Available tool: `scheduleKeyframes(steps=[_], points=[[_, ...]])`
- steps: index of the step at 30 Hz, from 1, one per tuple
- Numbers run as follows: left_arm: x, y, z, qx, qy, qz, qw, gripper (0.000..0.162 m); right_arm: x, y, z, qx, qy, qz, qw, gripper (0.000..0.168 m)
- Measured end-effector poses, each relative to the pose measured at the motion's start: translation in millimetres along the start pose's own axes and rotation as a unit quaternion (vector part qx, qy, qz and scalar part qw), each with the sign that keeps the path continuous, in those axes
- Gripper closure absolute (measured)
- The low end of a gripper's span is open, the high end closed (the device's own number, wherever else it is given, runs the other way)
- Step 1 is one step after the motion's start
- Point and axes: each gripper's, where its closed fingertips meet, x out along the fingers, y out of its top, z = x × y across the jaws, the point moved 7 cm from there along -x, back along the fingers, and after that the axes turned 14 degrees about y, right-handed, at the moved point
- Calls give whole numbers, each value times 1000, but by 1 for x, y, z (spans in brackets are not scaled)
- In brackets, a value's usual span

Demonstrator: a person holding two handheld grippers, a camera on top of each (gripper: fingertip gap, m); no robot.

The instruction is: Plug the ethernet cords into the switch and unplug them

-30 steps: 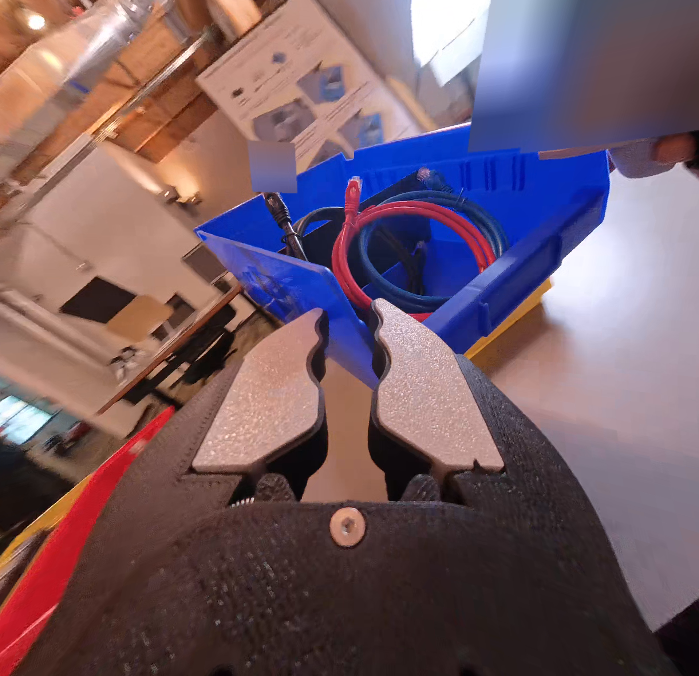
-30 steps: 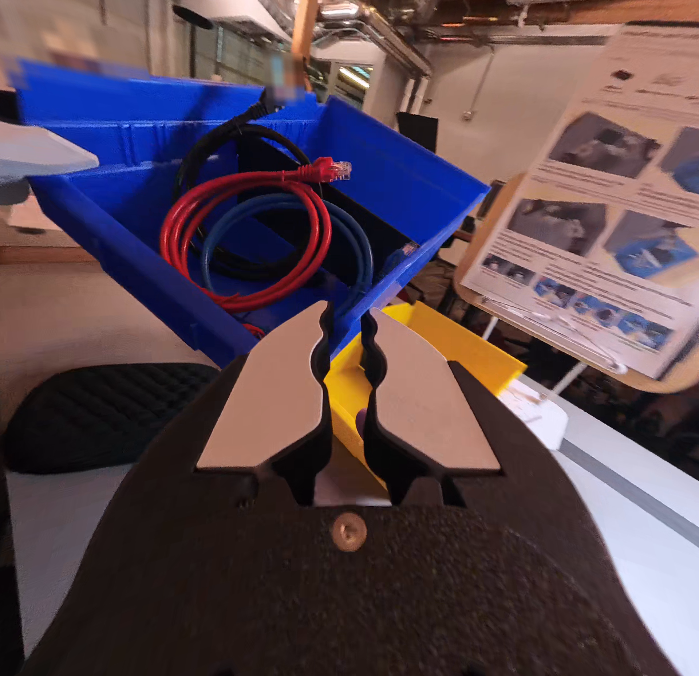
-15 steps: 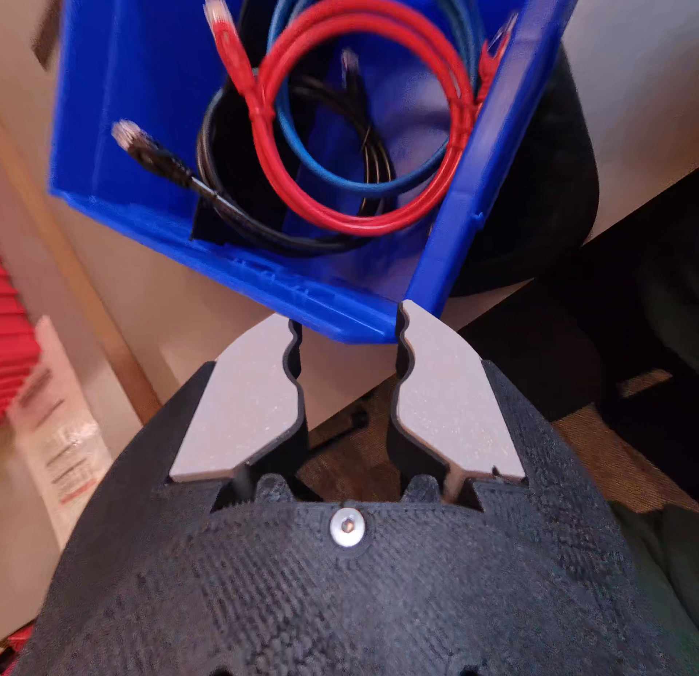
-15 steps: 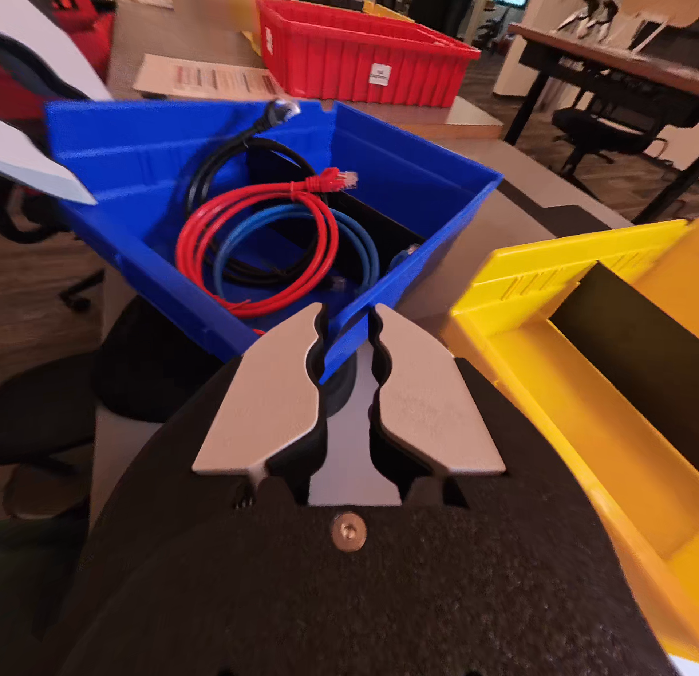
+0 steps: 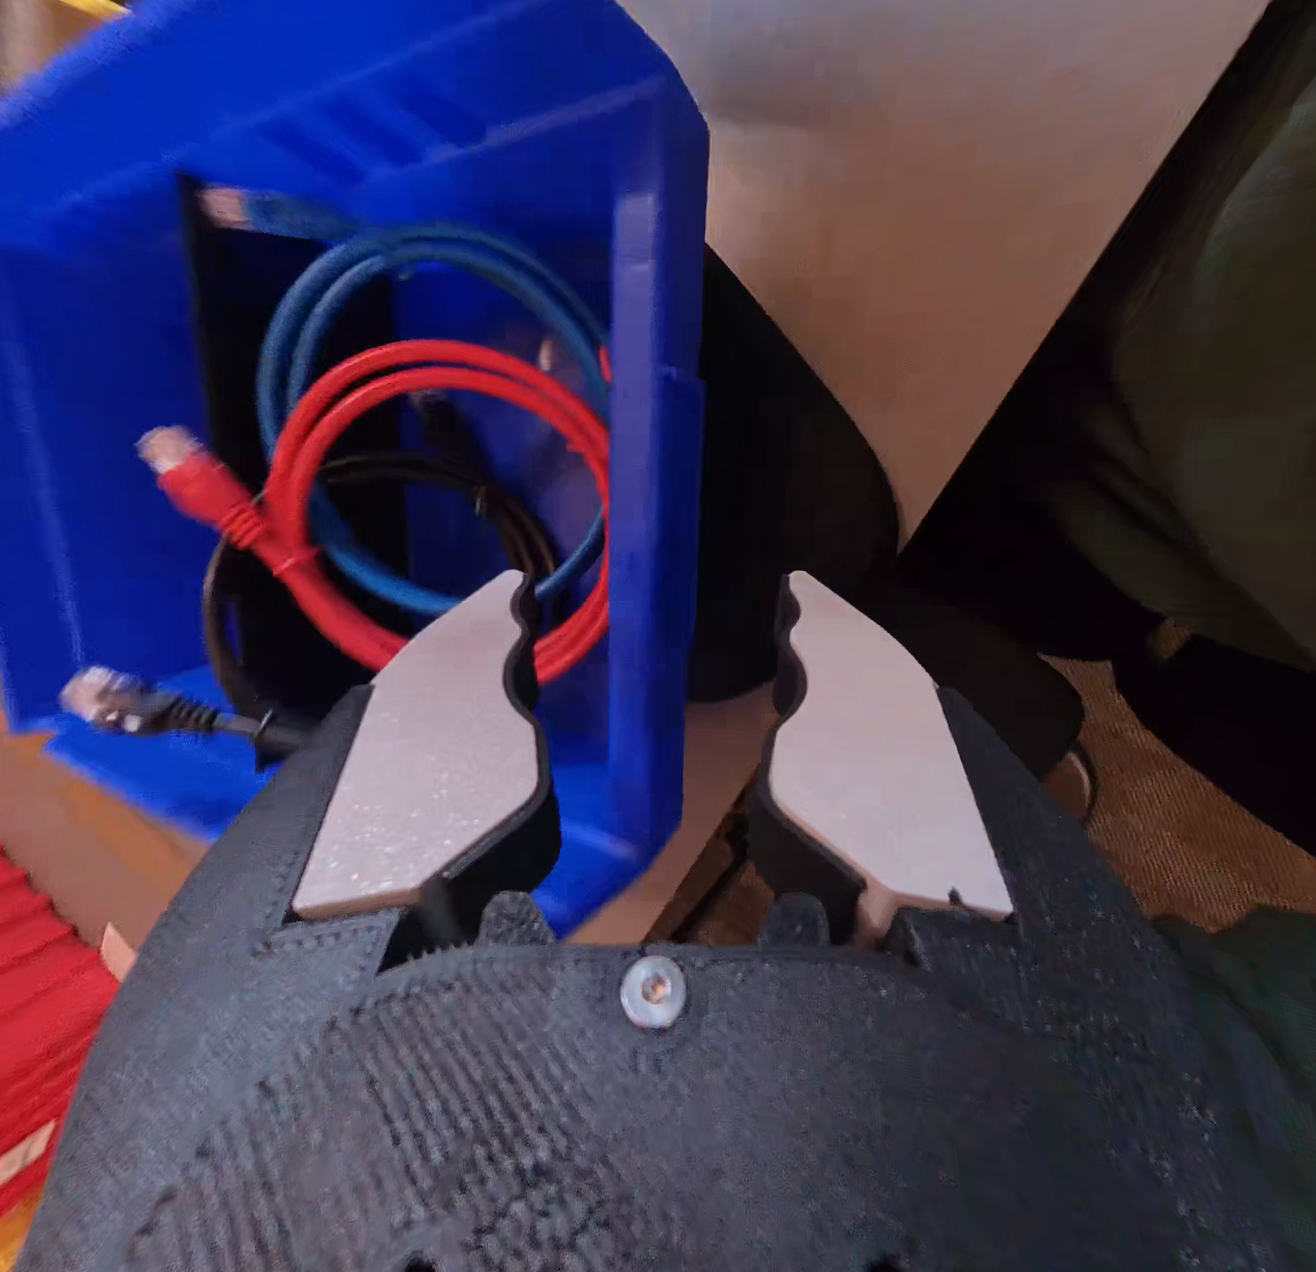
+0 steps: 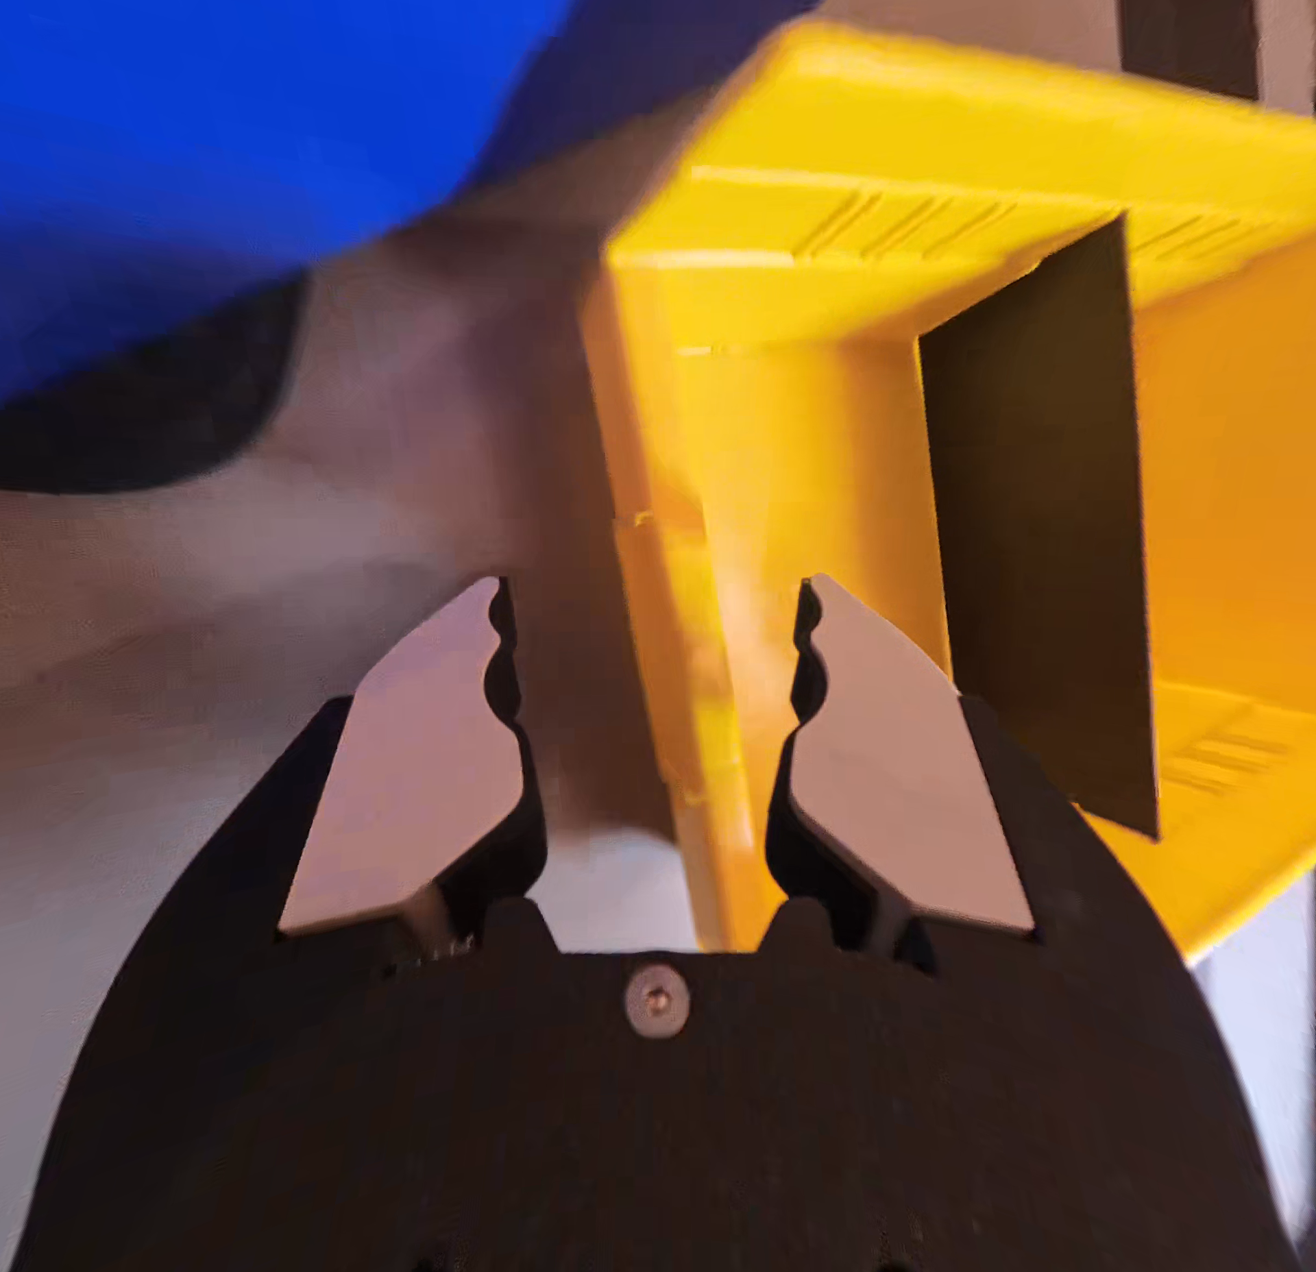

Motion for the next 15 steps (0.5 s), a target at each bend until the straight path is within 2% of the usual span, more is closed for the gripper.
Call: scheduleKeyframes(steps=[1,2,3,6,9,15], points=[[13,4,1,10,-10,-13,1000,97,12,-2,5,-5,-4,-40,999,102],[24,6,1,13,-20,-28,999,97,22,-7,9,-12,-3,-77,997,125],[34,5,0,13,-24,-47,999,99,25,-12,11,-26,-10,-97,995,138],[53,-2,2,21,-57,-81,995,116,10,-28,2,-39,-12,-112,993,139],[53,-4,2,40,-73,-64,995,125,-20,-56,-19,-40,-3,-95,995,139],[47,-4,-34,72,-38,-47,996,132,-83,-129,-52,-12,-18,-67,997,138]])
